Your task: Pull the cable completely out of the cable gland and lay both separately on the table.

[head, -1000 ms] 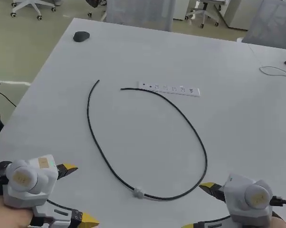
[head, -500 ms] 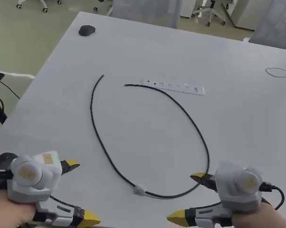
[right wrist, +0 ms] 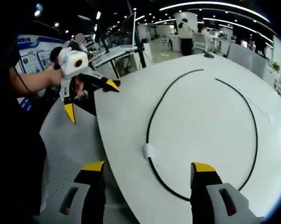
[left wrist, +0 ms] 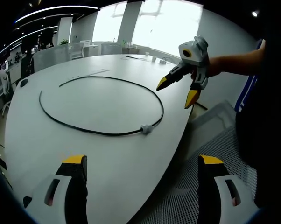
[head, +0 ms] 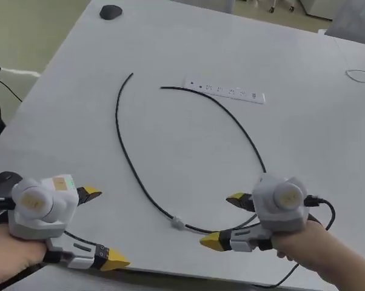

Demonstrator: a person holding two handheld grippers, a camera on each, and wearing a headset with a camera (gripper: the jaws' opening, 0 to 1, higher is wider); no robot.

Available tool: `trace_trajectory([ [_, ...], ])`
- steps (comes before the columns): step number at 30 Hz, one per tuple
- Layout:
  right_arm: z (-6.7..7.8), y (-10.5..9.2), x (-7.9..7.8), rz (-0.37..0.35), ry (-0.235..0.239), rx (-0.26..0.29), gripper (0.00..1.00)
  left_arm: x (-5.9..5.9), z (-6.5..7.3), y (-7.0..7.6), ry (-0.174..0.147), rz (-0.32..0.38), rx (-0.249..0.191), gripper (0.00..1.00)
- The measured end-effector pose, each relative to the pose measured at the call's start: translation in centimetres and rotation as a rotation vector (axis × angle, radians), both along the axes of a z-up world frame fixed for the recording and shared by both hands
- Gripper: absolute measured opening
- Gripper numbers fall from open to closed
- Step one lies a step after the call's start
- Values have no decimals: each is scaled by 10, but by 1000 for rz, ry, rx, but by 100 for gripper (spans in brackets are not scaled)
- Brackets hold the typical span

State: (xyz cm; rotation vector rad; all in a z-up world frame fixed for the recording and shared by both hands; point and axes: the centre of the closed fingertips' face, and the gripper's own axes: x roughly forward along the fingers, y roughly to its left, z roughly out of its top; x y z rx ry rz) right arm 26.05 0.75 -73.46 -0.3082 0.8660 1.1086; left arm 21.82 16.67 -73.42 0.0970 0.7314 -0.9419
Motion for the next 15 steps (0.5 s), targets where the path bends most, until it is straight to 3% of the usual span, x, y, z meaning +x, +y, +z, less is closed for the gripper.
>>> trace_trajectory([
  [15,-26,24,17,41,31,-47,53,-6,-6,2,22,-21,13,98],
])
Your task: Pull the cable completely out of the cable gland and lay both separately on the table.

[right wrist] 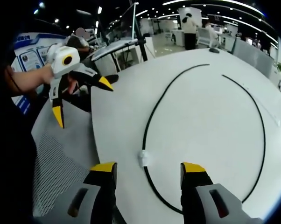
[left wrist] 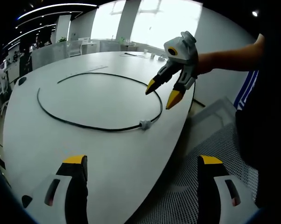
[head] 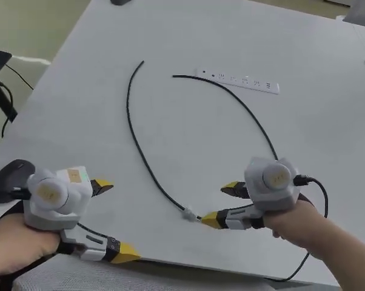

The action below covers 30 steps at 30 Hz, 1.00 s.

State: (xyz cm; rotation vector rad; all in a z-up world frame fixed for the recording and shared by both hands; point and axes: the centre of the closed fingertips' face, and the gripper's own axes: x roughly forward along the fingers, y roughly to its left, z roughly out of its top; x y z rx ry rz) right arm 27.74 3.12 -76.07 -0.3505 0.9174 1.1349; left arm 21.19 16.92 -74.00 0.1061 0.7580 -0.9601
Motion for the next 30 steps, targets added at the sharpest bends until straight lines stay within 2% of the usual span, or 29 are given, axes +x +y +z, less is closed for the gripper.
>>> trace_trajectory([
  [8,-23,4,-7,70,21,-71,42,-4,-1,-1,6,-8,1,97],
  [22,-48,16,-10,108,62,-104,27,-8,-5,2,20,-23,7,97],
  [26,-51,20,-15,119,89,-107,21,-6,-4,1,19,-22,0,96],
  [30,-52,22,-14,127,79,-113,18,-7,-5,1,22,-27,2,96],
])
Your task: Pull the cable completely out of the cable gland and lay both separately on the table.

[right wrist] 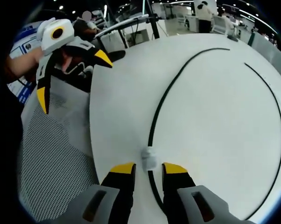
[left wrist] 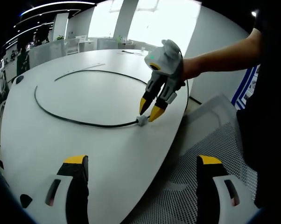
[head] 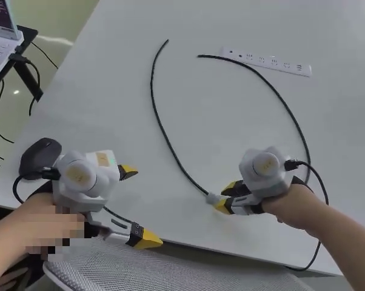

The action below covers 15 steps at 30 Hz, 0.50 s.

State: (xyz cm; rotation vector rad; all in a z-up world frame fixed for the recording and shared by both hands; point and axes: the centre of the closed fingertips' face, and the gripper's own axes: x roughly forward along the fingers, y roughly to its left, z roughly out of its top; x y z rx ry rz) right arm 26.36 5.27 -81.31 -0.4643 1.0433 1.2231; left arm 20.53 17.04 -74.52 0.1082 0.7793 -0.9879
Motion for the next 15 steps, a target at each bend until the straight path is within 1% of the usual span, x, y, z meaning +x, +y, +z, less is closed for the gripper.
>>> trace_trajectory([
  [9,-6,2,-1,10,-5,-23,15,-1,-2,1,2,-4,7,95],
  [11,-7,3,-3,12,7,-23,13,-2,-2,1,3,-5,9,95],
  [13,-7,3,-1,16,-8,-26,13,-3,-2,1,4,-7,9,95],
  [15,-7,2,0,14,-14,-31,10,-4,-2,1,6,-6,8,94],
])
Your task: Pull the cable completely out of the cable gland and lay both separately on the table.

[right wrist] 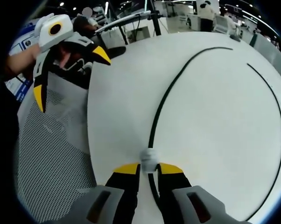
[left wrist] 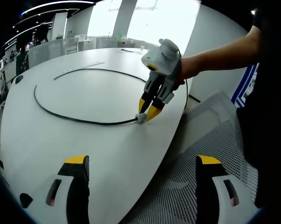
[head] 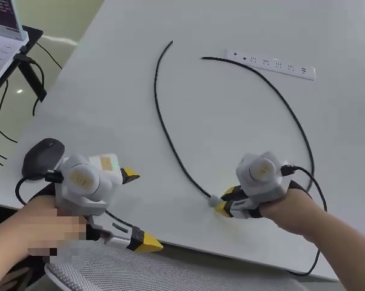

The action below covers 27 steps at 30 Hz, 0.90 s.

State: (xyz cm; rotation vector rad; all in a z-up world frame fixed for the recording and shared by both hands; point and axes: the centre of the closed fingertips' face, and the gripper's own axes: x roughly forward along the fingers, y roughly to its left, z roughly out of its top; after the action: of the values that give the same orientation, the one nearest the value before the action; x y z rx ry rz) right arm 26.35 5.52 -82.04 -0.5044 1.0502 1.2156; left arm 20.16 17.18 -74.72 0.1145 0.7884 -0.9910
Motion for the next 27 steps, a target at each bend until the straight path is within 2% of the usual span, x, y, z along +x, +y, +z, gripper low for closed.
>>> trace_trajectory([
  [10,-3,1,2,1,-17,-25,8,-1,2,4,-2,8,-2,93],
  [14,-1,2,1,-6,-26,-41,8,1,5,2,-4,15,-16,93],
  [18,7,5,-2,-19,0,-21,7,3,8,-1,-6,17,-28,93],
  [24,26,7,-4,-20,-1,3,7,6,12,-6,-18,7,-32,93],
  [27,37,8,-4,-18,-9,13,7,10,16,-10,-34,9,-38,94],
])
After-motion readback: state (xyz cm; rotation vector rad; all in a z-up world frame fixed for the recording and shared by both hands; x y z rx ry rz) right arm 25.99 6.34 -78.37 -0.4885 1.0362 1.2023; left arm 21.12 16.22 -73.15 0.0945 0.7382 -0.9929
